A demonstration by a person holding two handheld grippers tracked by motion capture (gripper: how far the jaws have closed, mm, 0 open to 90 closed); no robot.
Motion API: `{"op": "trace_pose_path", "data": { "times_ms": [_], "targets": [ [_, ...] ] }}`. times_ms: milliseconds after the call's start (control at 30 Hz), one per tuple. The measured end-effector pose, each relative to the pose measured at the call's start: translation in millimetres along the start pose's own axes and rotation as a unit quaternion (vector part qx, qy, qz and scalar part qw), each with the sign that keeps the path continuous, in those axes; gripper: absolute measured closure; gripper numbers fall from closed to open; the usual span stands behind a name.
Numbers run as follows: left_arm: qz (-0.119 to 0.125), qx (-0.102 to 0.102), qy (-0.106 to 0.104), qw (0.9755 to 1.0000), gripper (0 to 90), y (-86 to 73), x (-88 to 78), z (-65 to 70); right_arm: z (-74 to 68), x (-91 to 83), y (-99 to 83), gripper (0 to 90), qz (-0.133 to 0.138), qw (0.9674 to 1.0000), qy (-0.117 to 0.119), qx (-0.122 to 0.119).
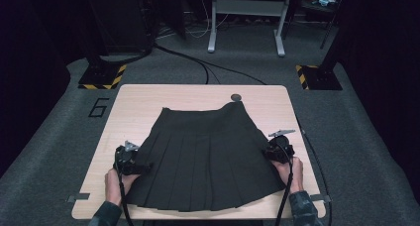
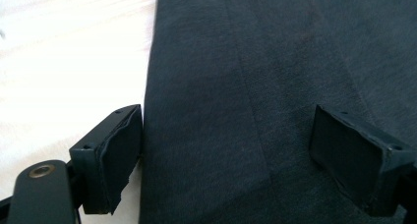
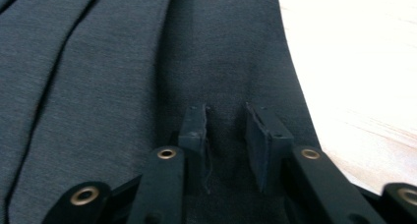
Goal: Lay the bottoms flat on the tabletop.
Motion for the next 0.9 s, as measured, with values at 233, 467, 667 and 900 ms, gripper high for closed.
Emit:
{"op": "trace_pose_path", "data": {
  "times_ms": [233, 467, 667, 900],
  "targets": [
    [0.014, -0.002, 0.008, 0.9999, 12.5, -2.7, -0.2, 0.6, 11.9, -1.4, -0.2, 67.9, 0.008, 0.9997, -0.017, 0.012],
    [0.022, 0.000, 0.014, 0.9997, 12.3, -1.0, -4.4, 1.9, 23.6, -21.3, 1.3, 48.8, 0.029, 0.9988, -0.022, 0.033],
    [0.045, 0.002, 0.001, 0.9990, 11.3, 0.8, -27.4, 13.6, 15.9, -54.1, -2.6, 47.0, 0.060, 0.9974, 0.026, 0.028],
    [0.038, 0.007, -0.013, 0.9992, 11.3, -14.7, -39.3, 29.5, -19.8, -47.8, -36.3, 54.9, 0.007, 0.9997, 0.023, 0.004]
  ]
}}
Point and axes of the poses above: each handheld gripper's, and its own axes: x roughly forward along the jaws, y roughly out of its top, z roughly to its right, the point moved 6 cm from there along x, roughly forward along the jaws, and after that the axes turned 10 degrees about x, right-handed, at the moved point
